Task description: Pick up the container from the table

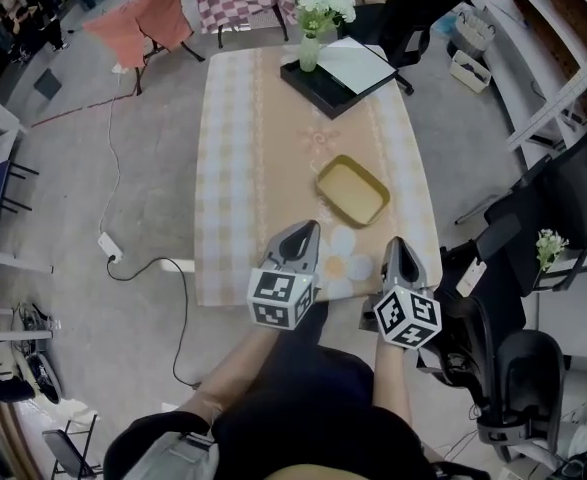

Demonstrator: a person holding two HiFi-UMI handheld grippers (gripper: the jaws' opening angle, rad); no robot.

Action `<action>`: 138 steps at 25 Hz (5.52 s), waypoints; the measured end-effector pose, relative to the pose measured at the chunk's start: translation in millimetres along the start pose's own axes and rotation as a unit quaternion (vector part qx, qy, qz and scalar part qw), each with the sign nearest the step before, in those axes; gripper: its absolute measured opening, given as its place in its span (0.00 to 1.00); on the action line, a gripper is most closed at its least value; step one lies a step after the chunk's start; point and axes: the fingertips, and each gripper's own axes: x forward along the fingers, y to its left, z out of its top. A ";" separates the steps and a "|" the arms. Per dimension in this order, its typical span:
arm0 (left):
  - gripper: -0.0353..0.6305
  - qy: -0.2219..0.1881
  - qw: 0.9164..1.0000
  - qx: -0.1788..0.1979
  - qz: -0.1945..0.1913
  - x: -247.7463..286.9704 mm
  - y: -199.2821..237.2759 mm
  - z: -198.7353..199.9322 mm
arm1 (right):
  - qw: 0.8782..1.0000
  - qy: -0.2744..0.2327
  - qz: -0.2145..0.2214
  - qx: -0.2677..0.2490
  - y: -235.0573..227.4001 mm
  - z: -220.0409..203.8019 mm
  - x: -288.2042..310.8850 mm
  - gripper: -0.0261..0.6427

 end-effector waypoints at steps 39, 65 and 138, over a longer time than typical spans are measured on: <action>0.07 0.046 0.993 -0.087 0.067 94.3 70.9 -11.7 | 0.983 0.121 0.062 -0.126 -15.9 13.8 132.3 0.05; 0.07 0.061 0.980 -0.146 0.119 103.7 109.8 -29.7 | 0.924 0.265 0.161 -0.225 -13.6 -29.6 183.7 0.20; 0.07 0.009 0.999 -0.039 0.032 21.7 33.4 4.0 | 0.981 0.124 0.070 -0.135 1.0 2.2 92.0 0.05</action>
